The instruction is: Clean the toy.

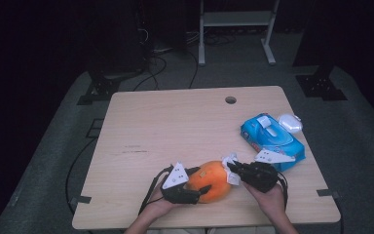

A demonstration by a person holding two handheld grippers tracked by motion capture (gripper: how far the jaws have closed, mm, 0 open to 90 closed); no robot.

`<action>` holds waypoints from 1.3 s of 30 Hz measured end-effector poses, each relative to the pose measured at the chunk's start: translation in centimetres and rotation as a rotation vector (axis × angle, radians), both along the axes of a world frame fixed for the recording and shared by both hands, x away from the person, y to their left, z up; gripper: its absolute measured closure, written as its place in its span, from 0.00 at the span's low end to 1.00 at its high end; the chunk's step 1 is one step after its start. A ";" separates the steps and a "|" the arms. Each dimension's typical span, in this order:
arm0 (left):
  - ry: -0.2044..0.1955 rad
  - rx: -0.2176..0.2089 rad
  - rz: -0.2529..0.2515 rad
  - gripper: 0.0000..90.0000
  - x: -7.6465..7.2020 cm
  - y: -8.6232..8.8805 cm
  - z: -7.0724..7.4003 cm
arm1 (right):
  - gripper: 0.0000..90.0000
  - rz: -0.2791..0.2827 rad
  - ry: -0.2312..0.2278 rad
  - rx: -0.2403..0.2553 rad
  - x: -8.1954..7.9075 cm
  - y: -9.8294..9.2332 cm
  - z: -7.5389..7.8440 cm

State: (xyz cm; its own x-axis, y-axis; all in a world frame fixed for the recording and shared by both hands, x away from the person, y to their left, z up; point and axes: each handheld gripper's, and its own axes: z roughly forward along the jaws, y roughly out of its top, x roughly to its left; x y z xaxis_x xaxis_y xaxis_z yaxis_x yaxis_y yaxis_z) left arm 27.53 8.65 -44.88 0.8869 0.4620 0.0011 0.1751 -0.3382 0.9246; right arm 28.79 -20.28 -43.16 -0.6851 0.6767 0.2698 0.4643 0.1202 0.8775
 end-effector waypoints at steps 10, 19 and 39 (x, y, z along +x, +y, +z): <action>0.012 -0.021 -0.007 0.35 0.2 0.6 -0.2 | 0.90 -0.013 0.036 0.050 0.1 -0.3 -0.3; 0.009 -0.015 -0.013 0.35 0.3 0.6 -0.2 | 0.90 -0.045 0.105 0.046 1.0 -0.7 -1.8; -0.026 0.012 -0.036 0.34 -0.3 -0.8 -0.2 | 0.90 0.014 -0.003 0.040 -0.5 0.8 0.7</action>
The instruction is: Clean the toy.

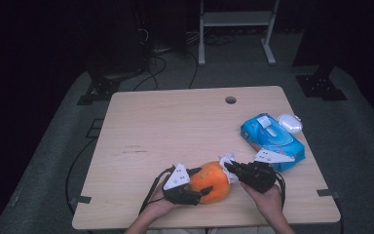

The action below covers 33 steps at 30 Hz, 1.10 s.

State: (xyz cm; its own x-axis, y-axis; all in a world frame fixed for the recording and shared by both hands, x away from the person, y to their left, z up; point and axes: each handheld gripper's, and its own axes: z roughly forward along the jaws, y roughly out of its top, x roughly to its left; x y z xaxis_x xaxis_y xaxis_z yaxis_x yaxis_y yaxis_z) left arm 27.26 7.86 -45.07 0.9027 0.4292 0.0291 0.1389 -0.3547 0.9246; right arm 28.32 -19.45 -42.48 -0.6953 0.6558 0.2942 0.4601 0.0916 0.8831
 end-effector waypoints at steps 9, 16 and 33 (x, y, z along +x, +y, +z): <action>-0.002 -0.003 -0.016 0.25 -0.3 0.0 0.1 | 0.90 -0.022 0.023 -0.002 0.1 -0.1 -0.4; -0.015 0.005 -0.027 0.25 -0.4 -0.2 0.2 | 0.90 0.018 -0.016 -0.021 -0.3 0.6 0.0; -0.033 0.026 -0.040 0.26 -0.8 -0.5 0.0 | 0.90 0.018 -0.004 -0.025 -0.3 0.6 -0.2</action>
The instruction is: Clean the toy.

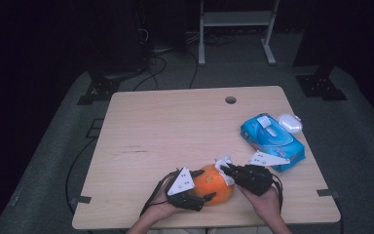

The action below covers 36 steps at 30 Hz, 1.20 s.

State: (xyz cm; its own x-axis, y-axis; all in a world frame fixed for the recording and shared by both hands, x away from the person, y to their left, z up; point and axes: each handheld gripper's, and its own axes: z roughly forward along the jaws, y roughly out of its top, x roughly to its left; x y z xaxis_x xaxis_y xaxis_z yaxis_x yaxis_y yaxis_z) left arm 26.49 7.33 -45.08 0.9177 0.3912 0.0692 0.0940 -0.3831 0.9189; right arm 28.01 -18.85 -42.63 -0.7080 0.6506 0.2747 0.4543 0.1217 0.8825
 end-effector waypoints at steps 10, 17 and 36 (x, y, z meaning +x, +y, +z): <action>-0.008 0.003 -0.014 0.26 0.0 -0.2 -0.1 | 0.90 -0.028 -0.031 -0.046 -0.3 -0.3 0.4; -0.013 0.001 -0.003 0.24 0.0 0.1 0.2 | 0.89 0.009 -0.047 -0.055 -0.6 0.3 0.4; 0.015 -0.010 0.026 0.27 0.7 0.6 0.1 | 0.89 -0.026 -0.021 -0.045 -0.1 -0.6 -0.2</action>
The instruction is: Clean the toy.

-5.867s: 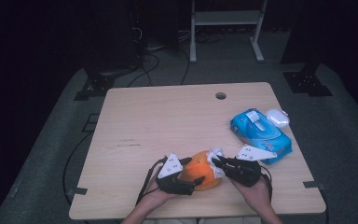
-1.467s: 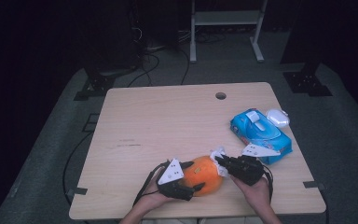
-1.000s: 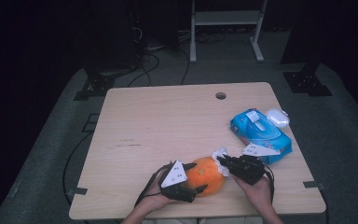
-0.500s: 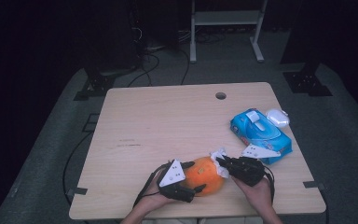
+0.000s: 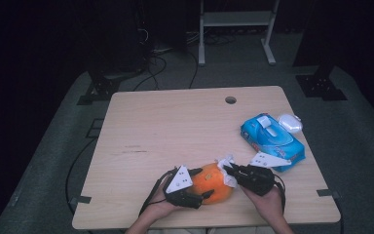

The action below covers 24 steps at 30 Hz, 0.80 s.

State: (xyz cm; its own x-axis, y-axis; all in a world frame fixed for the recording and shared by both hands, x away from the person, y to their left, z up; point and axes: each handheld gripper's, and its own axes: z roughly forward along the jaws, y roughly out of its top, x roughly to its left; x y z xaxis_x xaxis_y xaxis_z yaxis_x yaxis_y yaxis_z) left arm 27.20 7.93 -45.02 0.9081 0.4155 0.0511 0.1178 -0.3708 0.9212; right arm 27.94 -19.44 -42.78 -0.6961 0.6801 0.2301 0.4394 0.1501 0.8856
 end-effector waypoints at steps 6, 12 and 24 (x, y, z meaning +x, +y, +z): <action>0.015 -0.014 0.020 0.27 0.3 -0.3 -0.1 | 0.90 0.010 -0.023 0.007 -0.7 0.7 0.9; -0.010 0.003 0.024 0.19 0.0 -0.4 0.3 | 0.89 0.080 -0.082 -0.039 -1.8 2.8 1.6; 0.037 0.003 0.047 0.38 0.3 -0.1 0.6 | 0.89 0.053 -0.082 0.011 -1.7 1.9 2.0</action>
State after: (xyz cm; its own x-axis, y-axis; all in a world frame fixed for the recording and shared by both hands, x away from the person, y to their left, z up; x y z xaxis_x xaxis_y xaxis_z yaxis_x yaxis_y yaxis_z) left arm 27.46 7.86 -44.38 0.8888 0.4578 0.0195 0.1691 -0.3671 0.9147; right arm 26.28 -17.52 -40.82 -0.7479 0.6394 0.1784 0.3575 0.1615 0.9199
